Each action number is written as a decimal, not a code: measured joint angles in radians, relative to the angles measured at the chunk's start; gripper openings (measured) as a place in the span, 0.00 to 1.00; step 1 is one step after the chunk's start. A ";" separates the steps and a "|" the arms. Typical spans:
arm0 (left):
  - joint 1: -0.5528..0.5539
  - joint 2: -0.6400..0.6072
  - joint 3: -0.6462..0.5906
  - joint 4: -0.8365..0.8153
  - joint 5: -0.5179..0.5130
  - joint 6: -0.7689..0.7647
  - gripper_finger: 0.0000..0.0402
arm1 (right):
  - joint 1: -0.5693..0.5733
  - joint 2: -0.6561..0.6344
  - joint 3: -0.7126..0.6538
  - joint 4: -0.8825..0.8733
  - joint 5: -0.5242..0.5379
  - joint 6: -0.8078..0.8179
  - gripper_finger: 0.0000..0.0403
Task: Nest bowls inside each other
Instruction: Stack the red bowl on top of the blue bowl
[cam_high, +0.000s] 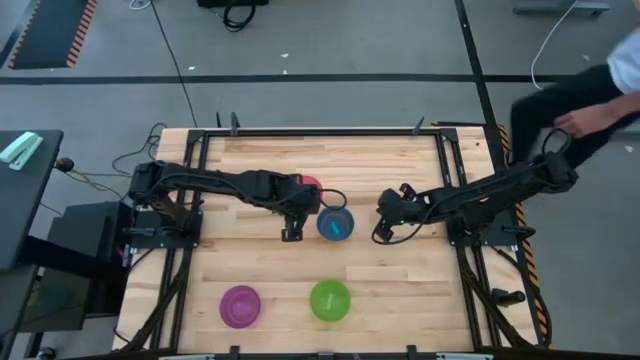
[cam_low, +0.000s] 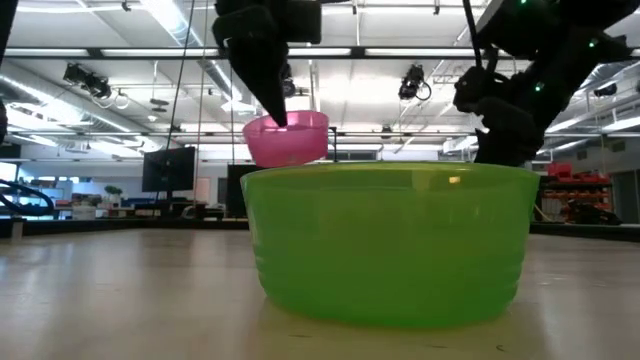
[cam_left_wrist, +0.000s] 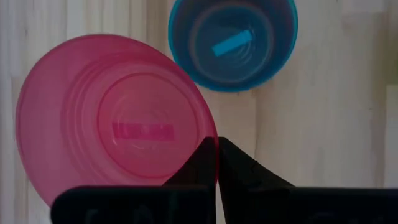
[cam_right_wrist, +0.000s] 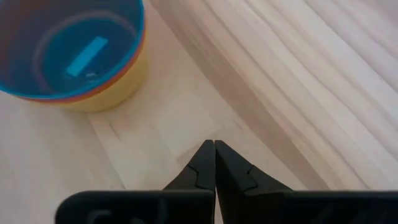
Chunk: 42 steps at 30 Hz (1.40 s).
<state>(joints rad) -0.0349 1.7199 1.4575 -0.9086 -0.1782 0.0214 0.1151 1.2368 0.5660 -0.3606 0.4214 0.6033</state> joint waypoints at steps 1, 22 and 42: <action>0.003 0.010 0.016 -0.007 0.001 0.008 0.02 | -0.005 0.008 -0.004 0.024 0.000 0.000 0.02; 0.005 0.047 0.082 -0.054 0.037 0.043 0.02 | -0.062 0.291 -0.016 0.454 -0.102 -0.108 0.00; -0.027 0.045 0.082 -0.058 0.086 0.042 0.02 | -0.050 0.404 0.073 0.606 -0.119 -0.199 0.00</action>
<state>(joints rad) -0.0620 1.7653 1.5394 -0.9664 -0.0917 0.0639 0.0650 1.6403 0.6393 0.2450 0.3024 0.4044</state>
